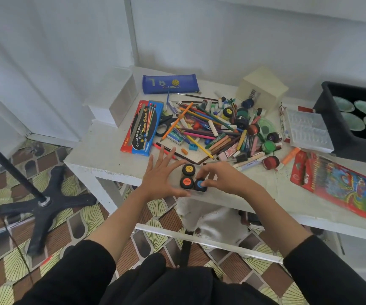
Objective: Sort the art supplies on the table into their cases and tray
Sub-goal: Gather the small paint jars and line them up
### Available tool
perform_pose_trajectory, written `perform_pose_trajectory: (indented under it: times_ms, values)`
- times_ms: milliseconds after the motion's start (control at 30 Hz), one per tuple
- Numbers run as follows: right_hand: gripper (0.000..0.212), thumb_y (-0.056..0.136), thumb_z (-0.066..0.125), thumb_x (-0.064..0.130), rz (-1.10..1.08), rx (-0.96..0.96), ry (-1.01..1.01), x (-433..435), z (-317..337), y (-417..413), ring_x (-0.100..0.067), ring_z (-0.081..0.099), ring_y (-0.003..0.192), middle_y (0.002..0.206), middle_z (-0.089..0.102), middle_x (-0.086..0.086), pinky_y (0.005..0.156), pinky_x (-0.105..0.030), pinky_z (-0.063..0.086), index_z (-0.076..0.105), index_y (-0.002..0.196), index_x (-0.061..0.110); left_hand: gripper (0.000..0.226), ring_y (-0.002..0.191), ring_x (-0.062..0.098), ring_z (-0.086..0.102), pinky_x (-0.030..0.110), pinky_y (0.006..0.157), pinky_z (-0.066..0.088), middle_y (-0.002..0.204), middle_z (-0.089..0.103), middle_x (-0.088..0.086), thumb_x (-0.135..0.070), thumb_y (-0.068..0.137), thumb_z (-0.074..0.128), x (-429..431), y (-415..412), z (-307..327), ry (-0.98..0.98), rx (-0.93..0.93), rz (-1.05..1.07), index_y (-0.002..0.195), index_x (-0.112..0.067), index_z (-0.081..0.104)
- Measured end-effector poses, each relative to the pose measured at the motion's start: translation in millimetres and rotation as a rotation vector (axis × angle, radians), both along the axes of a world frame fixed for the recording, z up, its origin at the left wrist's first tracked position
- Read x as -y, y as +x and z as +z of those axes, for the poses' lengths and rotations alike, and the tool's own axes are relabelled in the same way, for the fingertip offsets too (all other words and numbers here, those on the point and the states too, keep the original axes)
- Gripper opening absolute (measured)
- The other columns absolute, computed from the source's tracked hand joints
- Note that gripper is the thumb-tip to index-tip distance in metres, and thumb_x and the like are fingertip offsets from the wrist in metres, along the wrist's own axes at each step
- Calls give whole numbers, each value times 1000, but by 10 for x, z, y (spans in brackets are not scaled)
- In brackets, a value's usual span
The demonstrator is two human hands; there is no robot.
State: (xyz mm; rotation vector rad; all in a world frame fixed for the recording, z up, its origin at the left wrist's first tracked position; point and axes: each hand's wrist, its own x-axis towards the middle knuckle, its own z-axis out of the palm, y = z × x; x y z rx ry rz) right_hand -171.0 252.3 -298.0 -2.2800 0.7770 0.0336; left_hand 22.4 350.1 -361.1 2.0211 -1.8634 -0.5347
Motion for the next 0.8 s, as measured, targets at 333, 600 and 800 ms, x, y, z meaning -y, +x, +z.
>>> perform_pose_trajectory:
  times_ms: [333, 600, 800]
  values:
    - [10, 87, 62, 8, -596, 314, -467, 310, 45, -482, -13, 53, 72, 83, 63, -4, 68, -27, 45, 69, 93, 8, 119, 140, 13, -32, 48, 113, -19, 156, -14, -13, -104, 38, 24, -6, 5, -6, 5, 18, -1, 143, -47, 24]
    - [44, 95, 49, 35, -927, -270, -335, 623, -187, -987, -44, 47, 110, 130, 42, -30, 89, -44, 41, 56, 110, -6, 124, 139, 13, -32, 48, 113, -19, 153, -18, -15, -105, 35, 18, 5, 0, 8, 32, 53, -7, 144, -46, 21]
    - [34, 89, 61, 31, -998, -76, -354, 517, -202, -968, -35, 54, 83, 102, 55, -22, 61, -31, 36, 57, 89, -3, 125, 138, 12, -33, 48, 112, -20, 153, -18, -15, -105, 35, 18, -2, -4, 20, 28, 47, -8, 145, -45, 22]
